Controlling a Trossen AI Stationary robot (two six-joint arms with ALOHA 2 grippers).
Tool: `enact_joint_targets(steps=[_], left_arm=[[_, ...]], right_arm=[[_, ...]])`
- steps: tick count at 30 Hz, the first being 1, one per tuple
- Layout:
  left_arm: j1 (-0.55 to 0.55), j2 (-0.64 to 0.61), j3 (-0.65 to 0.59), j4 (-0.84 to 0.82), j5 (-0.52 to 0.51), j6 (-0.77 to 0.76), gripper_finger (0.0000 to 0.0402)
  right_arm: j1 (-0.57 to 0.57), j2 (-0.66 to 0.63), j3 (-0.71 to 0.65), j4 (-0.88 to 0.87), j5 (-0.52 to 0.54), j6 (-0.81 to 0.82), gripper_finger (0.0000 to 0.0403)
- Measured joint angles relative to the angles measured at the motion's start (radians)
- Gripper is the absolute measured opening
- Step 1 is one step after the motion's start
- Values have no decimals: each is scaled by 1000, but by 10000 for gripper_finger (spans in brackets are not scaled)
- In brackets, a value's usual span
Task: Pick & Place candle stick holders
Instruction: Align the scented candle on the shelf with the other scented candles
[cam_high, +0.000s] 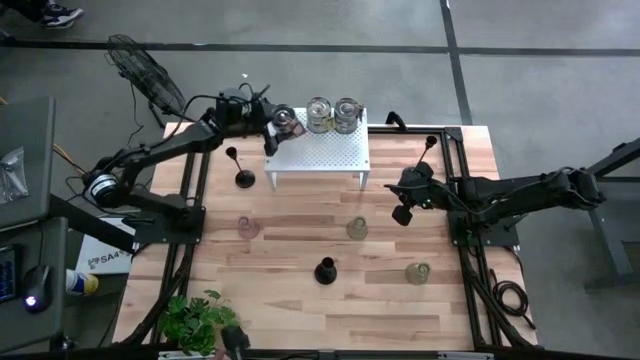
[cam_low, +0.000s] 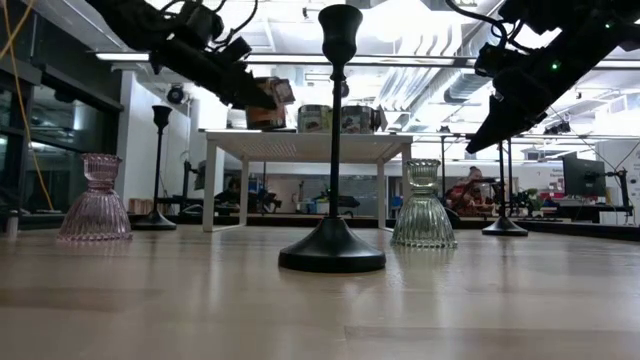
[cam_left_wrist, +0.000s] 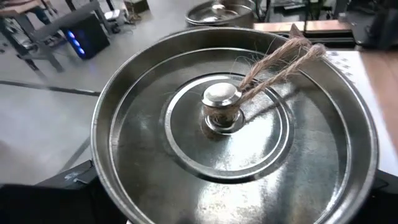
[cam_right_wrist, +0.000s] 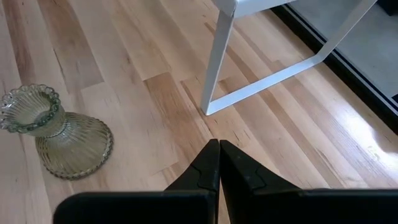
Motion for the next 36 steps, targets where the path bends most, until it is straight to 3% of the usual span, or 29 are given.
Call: enact_joint_targets(steps=[10,21,36], left_arm=[[81,74,53,36,68,14,361],[134,214,219,-139,120,124,361],[155,228,230,-214,238,99,361]], right_arm=[[0,0,0,40,30,-32,2],[-90,0,0,28,21,-37,2],[-151,0,0,28,-15,-112,2]])
